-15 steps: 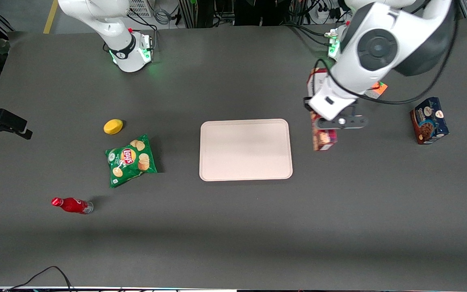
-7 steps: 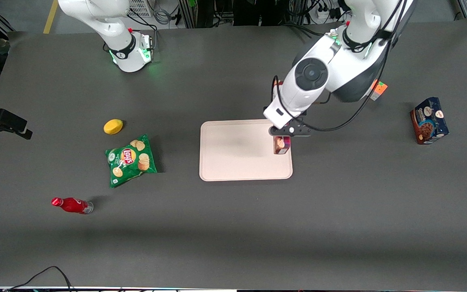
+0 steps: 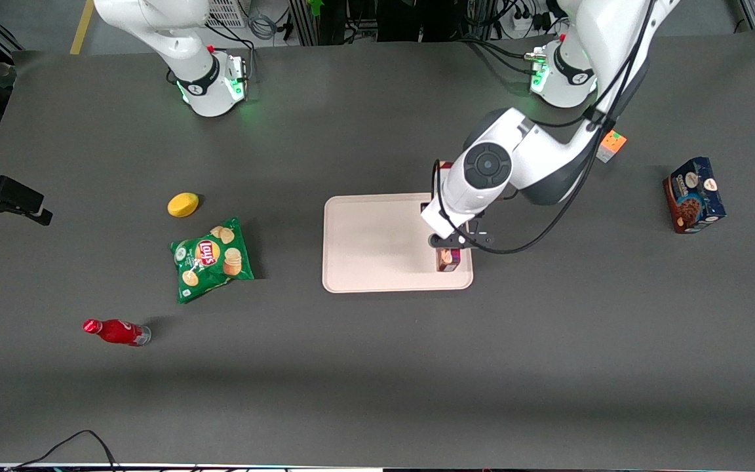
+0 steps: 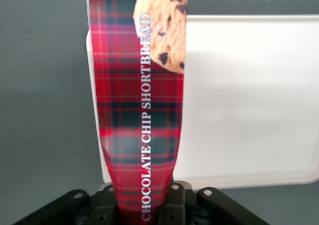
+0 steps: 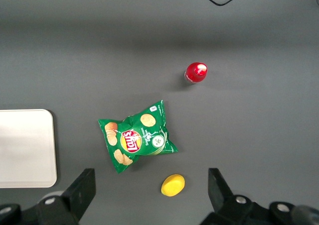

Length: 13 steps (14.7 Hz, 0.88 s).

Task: Place red cookie box on tray
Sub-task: 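Carry the held red box over the white tray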

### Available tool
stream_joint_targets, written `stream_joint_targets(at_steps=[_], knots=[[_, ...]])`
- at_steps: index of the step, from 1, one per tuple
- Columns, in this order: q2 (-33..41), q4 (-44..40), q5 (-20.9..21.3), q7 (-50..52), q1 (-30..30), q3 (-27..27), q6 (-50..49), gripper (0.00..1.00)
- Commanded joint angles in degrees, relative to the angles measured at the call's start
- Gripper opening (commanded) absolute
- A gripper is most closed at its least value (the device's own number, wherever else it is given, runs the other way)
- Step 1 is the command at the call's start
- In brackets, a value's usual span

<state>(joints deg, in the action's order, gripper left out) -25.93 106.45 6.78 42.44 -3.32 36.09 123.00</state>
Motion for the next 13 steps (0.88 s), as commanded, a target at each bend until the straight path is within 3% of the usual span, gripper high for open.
stream_joint_targets(at_steps=[1, 13], knots=[[-4.82, -0.89, 7.52, 6.32, -0.63, 0.03, 3.99, 0.10], [-9.22, 0.51, 14.04, 11.16, -1.33, -0.50, 8.65, 0.10]])
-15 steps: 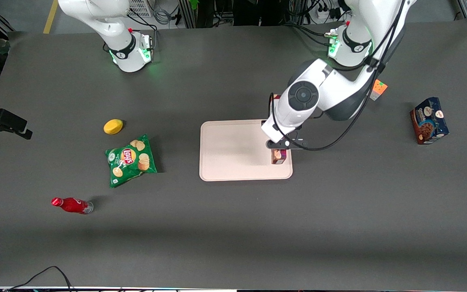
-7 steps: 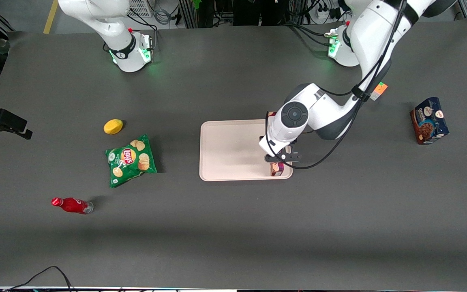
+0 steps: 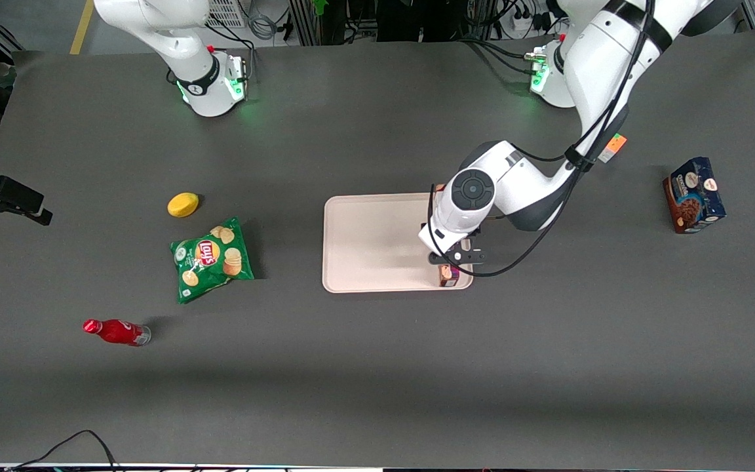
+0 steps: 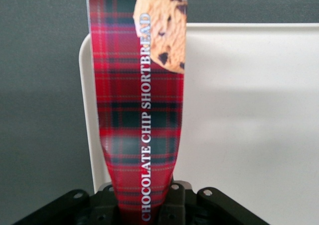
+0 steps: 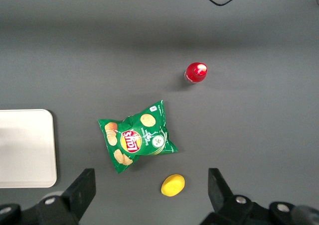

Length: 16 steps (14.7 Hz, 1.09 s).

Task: Place red cookie box on tray
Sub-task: 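Lower the red box onto the tray and open the left gripper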

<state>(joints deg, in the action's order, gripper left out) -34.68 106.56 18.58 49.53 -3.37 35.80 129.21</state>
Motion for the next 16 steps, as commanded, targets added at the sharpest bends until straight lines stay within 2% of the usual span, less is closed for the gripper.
stream_joint_targets(at_steps=[1, 6, 9, 10, 12, 13, 14, 16], knots=[[-0.73, 0.58, 3.21, 4.51, -1.28, -0.21, 2.63, 0.10], [-1.09, 1.63, 3.83, 4.61, -1.20, -0.29, 3.24, 0.11], [-1.26, 1.98, 4.09, 5.31, -1.20, -0.29, 3.42, 0.15], [-1.44, 1.98, 4.27, 5.92, -1.20, -0.29, 3.42, 0.24], [-1.79, 1.98, 4.27, 7.32, -1.20, -0.29, 3.51, 0.63], [-1.79, 1.98, 4.27, 7.42, -1.20, -0.29, 3.42, 0.77], [-1.79, 1.98, 4.27, 7.42, -1.20, -0.29, 3.42, 0.88], [-1.79, 1.98, 4.27, 7.42, -1.02, -0.29, 3.42, 1.00]])
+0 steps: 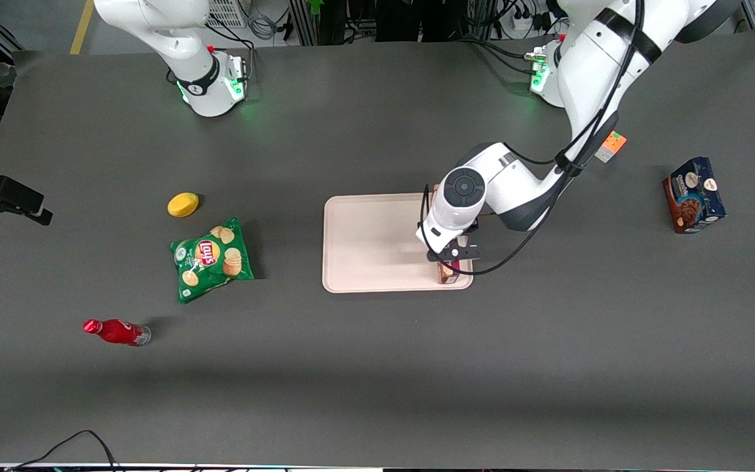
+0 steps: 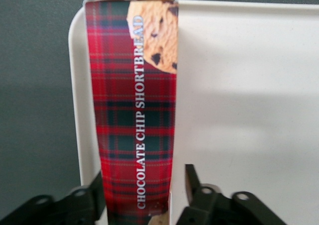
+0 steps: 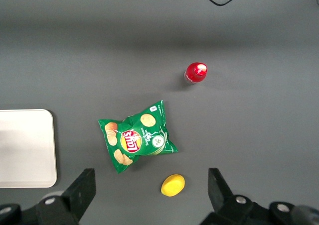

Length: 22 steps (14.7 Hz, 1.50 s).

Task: Place red cookie box on tray
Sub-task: 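Lower the red box onto the tray and open the left gripper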

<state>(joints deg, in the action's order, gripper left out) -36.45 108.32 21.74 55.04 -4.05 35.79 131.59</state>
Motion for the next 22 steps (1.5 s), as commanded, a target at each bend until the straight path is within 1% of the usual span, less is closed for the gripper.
stream_joint_targets(at_steps=[1, 8, 10, 12, 14, 16, 17, 18, 20, 21, 22], knots=[[-0.02, 0.22, 1.11, 1.91, -0.34, -0.29, 1.04, 1.00], [0.33, -0.39, 1.02, 2.00, 0.09, -0.29, 1.04, 1.00], [1.82, -2.58, 0.94, 1.91, 0.27, 0.06, -0.71, 1.00], [4.80, -5.39, 0.59, 1.21, 0.27, 0.59, -5.96, 1.00], [8.83, -8.55, 0.50, -0.63, 0.36, 1.99, -13.68, 1.00], [13.14, -11.98, -0.12, -9.12, 0.53, 2.17, -21.33, 1.00], [15.60, -13.56, -1.34, -13.52, 0.71, 1.91, -25.29, 1.00], [18.06, -15.58, -3.87, -16.87, 1.15, 1.30, -28.89, 1.00], [21.93, -19.10, -8.80, -20.14, 1.24, -2.37, -35.58, 1.00], [24.30, -20.07, -9.95, -20.50, 0.89, -4.40, -37.96, 1.00], [26.33, -20.25, -10.05, -20.68, 0.63, -5.90, -39.46, 1.00]])
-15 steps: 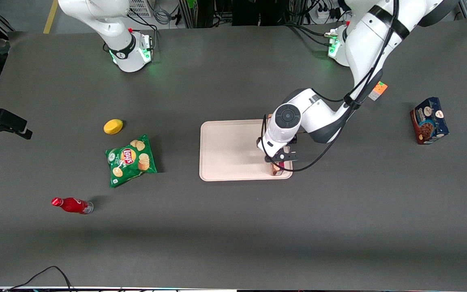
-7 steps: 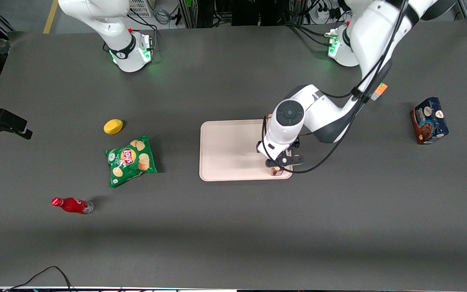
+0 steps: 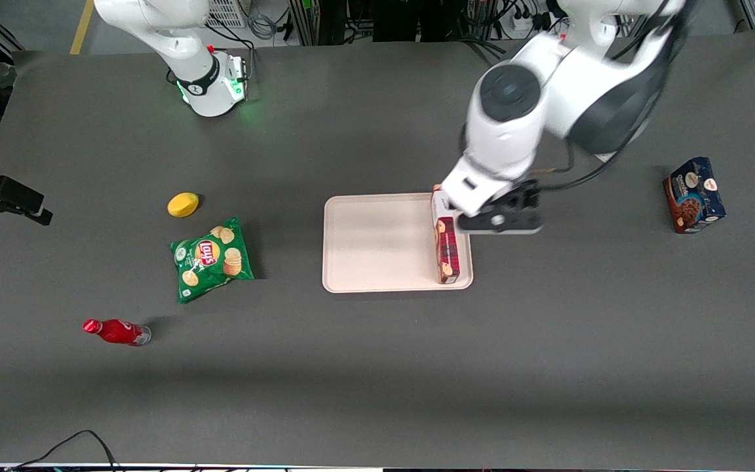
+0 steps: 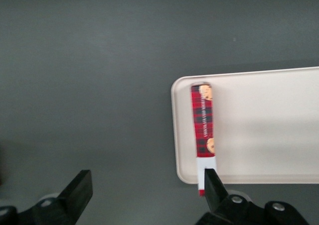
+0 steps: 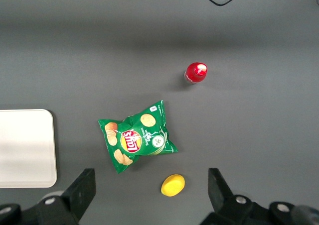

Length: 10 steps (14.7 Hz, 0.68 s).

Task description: Place red cookie box on tray

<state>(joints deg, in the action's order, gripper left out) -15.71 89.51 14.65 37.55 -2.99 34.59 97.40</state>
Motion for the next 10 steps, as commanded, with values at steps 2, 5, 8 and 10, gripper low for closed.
stream_joint_targets(at_steps=[2, 5, 8, 10], knots=[[9.28, -1.09, -3.31, -3.89, -0.61, -7.85, -7.48, 1.00], [14.20, -0.39, -7.69, -10.09, -0.96, -15.66, -9.32, 1.00], [16.68, 0.31, -13.49, -19.25, -2.01, -26.12, -9.86, 1.00], [16.68, 1.80, -13.77, -23.99, -2.10, -30.18, -8.38, 1.00]])
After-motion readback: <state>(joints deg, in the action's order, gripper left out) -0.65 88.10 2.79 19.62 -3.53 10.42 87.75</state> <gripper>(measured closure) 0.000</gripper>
